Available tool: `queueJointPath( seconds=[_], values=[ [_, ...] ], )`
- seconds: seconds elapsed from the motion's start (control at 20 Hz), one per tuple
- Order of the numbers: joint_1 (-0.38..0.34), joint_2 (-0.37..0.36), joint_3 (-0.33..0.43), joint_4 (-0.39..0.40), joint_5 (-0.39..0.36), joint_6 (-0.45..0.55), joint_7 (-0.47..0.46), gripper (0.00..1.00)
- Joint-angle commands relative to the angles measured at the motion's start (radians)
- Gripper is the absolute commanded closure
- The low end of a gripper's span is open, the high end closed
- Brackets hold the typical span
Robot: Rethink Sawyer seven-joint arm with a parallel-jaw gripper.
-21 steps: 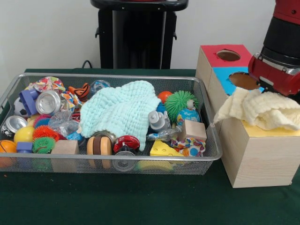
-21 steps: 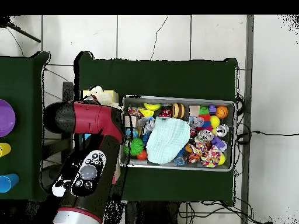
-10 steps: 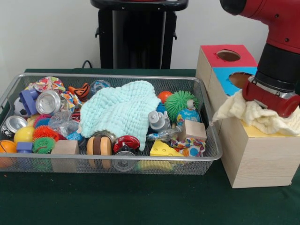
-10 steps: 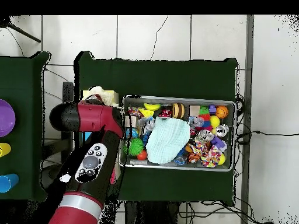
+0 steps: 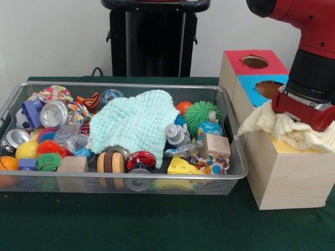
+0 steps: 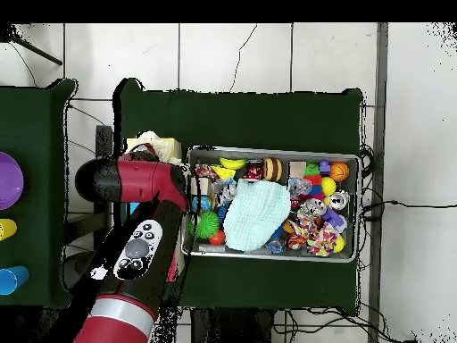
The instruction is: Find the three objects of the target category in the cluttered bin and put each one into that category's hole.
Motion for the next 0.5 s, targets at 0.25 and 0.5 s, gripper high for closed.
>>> queueJointPath(
  seconds=[0.25, 0.5],
  values=[
    [-0.072, 0.144, 0.065, 0.094, 0.015, -0.068, 0.161, 1.0],
    [-0.063, 0.156, 0.046, 0.084, -0.006, -0.082, 0.147, 0.0]
  ],
)
